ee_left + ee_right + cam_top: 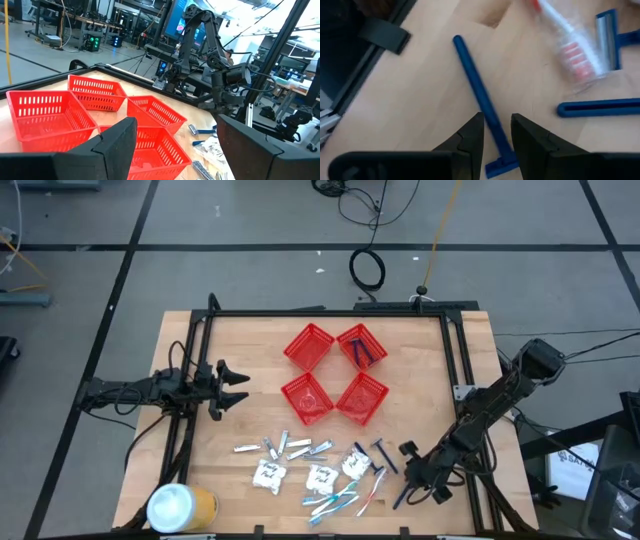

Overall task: Pick & Place Travel size toiletries
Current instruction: Put the blue razor into the top right red bin

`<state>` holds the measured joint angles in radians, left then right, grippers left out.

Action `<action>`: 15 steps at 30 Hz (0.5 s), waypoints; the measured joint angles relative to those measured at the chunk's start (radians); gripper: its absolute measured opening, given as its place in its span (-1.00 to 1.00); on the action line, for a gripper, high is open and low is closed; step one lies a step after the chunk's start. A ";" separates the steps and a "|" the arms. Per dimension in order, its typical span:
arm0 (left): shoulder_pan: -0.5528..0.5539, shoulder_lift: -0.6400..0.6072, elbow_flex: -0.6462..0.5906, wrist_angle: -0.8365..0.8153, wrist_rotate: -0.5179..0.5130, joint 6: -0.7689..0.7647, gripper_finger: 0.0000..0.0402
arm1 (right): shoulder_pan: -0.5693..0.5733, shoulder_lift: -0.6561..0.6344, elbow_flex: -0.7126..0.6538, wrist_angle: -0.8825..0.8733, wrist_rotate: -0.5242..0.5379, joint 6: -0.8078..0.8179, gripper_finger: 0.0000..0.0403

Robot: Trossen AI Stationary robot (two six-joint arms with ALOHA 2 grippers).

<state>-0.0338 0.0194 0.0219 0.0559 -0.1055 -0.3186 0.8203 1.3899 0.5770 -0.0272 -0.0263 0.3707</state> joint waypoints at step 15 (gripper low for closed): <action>0.000 0.000 0.000 0.000 0.000 0.000 0.35 | 0.026 -0.004 -0.090 0.030 0.037 0.036 -0.57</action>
<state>-0.0338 0.0195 0.0219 0.0559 -0.1055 -0.3187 0.8463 1.3857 0.4870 0.0026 0.0110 0.4067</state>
